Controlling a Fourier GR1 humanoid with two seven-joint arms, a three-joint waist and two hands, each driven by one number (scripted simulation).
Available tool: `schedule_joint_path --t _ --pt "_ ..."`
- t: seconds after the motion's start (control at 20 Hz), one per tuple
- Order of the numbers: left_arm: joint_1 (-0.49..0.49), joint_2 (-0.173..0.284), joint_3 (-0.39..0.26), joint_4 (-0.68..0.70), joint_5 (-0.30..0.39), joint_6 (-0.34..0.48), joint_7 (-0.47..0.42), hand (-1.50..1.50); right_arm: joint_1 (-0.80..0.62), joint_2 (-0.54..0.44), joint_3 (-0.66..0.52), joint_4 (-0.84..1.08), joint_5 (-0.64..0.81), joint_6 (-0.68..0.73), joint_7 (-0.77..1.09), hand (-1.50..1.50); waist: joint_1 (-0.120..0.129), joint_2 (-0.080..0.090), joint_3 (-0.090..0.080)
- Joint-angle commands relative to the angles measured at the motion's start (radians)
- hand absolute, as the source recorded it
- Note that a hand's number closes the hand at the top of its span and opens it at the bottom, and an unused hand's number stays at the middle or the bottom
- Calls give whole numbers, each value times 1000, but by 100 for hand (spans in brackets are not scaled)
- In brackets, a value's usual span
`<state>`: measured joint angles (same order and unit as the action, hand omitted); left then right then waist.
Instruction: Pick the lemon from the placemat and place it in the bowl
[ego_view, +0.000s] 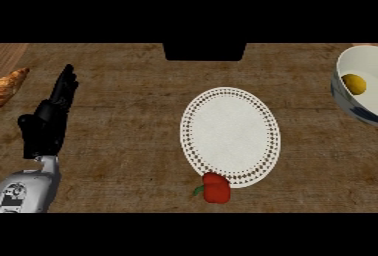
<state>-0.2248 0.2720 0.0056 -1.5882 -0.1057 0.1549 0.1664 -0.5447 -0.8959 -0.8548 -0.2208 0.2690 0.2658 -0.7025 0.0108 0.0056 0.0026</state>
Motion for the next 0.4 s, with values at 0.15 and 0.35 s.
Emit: schedule_joint_path --t 0.15,0.35 --pt "22 -23 -15 -57 -46 10 41 0 133 25 19 -38 -63 90 -109 -150 -5 -4 -1" --pt "25 -19 40 -7 1 -38 -4 0 154 45 56 -101 -106 99 -69 -150 -8 -5 -2"
